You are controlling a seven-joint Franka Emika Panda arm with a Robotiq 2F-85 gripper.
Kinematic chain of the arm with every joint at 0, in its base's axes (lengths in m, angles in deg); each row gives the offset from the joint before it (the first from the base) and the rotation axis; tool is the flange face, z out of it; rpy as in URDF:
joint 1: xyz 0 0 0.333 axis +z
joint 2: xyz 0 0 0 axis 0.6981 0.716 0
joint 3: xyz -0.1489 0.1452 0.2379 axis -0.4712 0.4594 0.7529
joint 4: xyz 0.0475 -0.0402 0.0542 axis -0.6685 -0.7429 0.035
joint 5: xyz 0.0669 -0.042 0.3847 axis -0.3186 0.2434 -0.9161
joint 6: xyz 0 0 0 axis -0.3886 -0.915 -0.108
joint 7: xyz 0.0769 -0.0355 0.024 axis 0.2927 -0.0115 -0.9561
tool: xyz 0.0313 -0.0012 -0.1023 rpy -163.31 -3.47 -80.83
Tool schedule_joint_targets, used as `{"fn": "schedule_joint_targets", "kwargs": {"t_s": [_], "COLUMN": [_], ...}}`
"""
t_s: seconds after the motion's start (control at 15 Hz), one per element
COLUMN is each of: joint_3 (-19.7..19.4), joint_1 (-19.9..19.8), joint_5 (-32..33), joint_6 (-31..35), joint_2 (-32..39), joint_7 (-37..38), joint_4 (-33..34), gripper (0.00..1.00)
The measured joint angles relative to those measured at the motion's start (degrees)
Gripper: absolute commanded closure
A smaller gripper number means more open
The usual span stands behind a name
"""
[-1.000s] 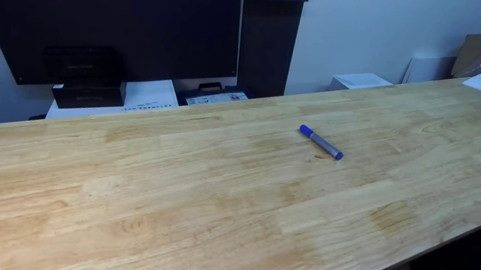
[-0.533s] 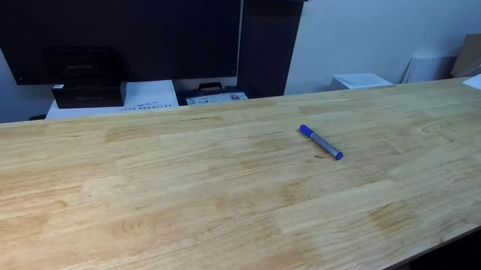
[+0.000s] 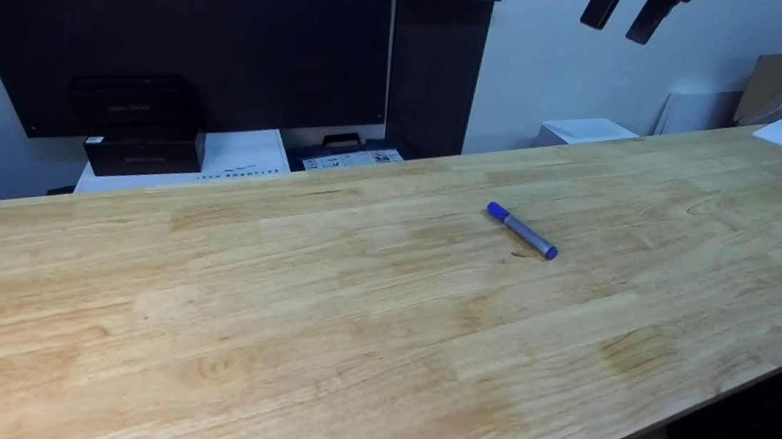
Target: Pick the marker and then put it back on the table
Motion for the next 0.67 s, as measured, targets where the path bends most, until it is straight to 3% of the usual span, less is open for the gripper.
{"fn": "schedule_joint_targets", "kwargs": {"t_s": [0.27, 0.67], "joint_3": [0.14, 0.30], "joint_1": [-0.58, -1.71], "joint_5": [0.06, 8.53], "joint_6": [-0.70, 2.01], "joint_2": [2.05, 5.46], "joint_7": [-0.14, 7.51], "joint_4": [1.12, 1.13], "gripper": [0.00, 0.00]}}
